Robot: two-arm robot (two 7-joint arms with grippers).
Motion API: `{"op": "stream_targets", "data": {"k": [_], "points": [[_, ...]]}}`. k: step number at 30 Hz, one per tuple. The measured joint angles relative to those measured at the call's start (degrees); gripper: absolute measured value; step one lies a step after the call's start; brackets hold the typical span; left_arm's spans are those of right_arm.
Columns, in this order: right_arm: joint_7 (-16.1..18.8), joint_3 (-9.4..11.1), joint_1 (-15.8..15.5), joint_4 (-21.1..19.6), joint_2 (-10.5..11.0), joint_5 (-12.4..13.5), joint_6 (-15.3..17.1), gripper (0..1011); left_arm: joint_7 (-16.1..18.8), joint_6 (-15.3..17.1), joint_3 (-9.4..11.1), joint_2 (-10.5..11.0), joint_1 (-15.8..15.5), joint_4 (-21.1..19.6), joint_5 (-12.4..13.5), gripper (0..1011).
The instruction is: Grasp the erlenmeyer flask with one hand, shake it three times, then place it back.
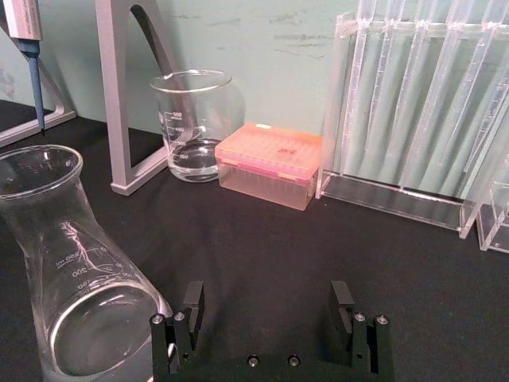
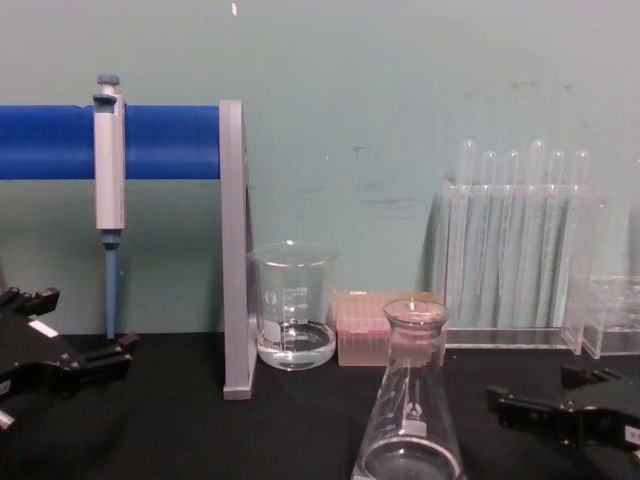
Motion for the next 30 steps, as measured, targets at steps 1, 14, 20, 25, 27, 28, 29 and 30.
{"op": "stream_targets", "data": {"k": [1,14,20,25,27,28,29,30], "points": [[0.0,0.0,0.0,0.0,0.01,0.0,0.0,1002,0.0,0.0,0.0,0.0,0.0,0.0,0.0,1001],[-0.01,-0.03,0.02,0.0,0.05,0.1,0.0,1002,0.0,0.0,0.0,0.0,0.0,0.0,0.0,1001],[-0.03,-0.04,0.02,-0.03,0.08,0.15,0.0,1003,0.0,0.0,0.0,0.0,0.0,0.0,0.0,1001],[-0.04,-0.04,0.02,-0.05,0.08,0.17,0.0,1003,0.0,0.0,0.0,0.0,0.0,0.0,0.0,1001],[-0.04,-0.04,0.02,-0.06,0.08,0.18,0.0,1003,0.0,0.0,0.0,0.0,0.0,0.0,0.0,1001],[-0.04,-0.04,0.02,-0.06,0.08,0.18,0.0,1003,0.0,0.0,0.0,0.0,0.0,0.0,0.0,1001],[-0.04,-0.04,0.02,-0.06,0.08,0.19,0.0,1002,0.0,0.0,0.0,0.0,0.0,0.0,0.0,1001],[-0.04,-0.04,0.02,-0.06,0.08,0.2,0.0,1002,0.0,0.0,0.0,0.0,0.0,0.0,0.0,1001]]}}
